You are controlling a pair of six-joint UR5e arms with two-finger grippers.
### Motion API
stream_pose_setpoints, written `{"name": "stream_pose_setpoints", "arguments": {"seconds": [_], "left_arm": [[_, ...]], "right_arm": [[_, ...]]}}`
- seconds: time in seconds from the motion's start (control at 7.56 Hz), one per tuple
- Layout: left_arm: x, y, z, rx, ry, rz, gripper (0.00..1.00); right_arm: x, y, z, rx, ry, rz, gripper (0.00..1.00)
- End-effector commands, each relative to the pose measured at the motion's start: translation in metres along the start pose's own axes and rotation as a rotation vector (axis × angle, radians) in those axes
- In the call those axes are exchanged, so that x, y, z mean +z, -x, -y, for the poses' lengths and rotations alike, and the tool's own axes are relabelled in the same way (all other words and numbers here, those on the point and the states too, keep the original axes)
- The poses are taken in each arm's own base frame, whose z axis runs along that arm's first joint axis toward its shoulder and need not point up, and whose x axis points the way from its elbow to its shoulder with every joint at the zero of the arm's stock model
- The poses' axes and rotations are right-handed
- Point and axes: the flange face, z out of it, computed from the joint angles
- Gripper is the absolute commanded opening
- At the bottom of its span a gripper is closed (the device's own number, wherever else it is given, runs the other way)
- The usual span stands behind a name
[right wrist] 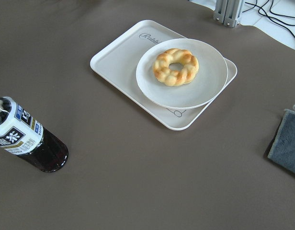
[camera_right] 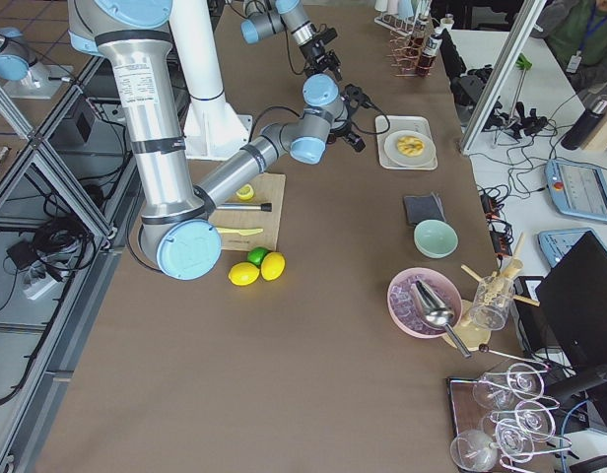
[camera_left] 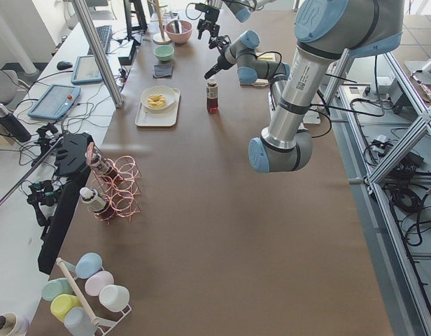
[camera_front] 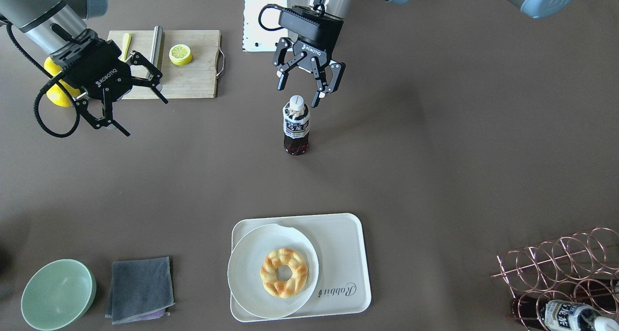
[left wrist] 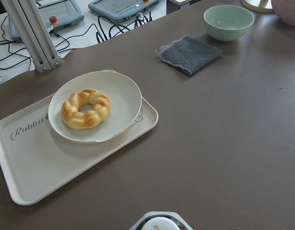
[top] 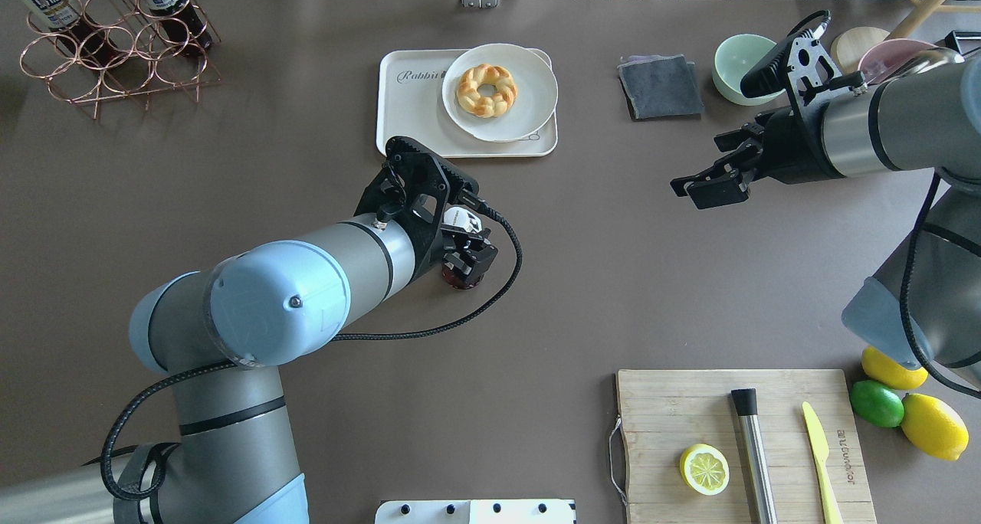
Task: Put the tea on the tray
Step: 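Lower the bottle onto the table before the tray while right arm approaches, then open and withdraw the left gripper while the right gripper moves to the bottle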
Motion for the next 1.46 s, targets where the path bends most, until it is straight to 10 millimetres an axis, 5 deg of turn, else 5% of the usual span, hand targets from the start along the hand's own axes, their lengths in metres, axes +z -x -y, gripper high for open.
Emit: {"name": "stream_pose_setpoints", "arguments": {"seconds": [0.0,0.26,0.4,0.66,0.93,1.06,1.32], "left_arm": [[-0.019,0.11,0.025,-0.201,0.124,-0.047,0.98],[-0.065,0.264,0.035,-0.377,0.311,-0.077,0.98],[-0.097,0.336,0.025,-0.41,0.343,-0.039,0.98],[-0.137,0.466,-0.081,-0.188,0.45,0.077,0.98],[-0.177,0.589,-0.153,-0.201,0.522,0.193,0.99],[-0.189,0.645,-0.189,-0.268,0.56,0.231,0.99],[-0.201,0.68,-0.238,-0.293,0.611,0.235,0.99]], "right_arm": [[0.017,0.035,0.026,0.028,-0.036,0.023,0.99],[0.04,0.077,0.037,0.044,-0.074,0.023,0.99],[0.049,0.099,0.047,0.037,-0.093,0.002,0.99],[0.065,0.15,0.059,0.046,-0.129,-0.008,0.99],[0.083,0.206,0.051,0.021,-0.167,-0.009,0.98],[0.091,0.226,0.047,0.014,-0.176,-0.008,0.98],[0.096,0.248,0.047,0.009,-0.198,-0.007,0.98]]}}
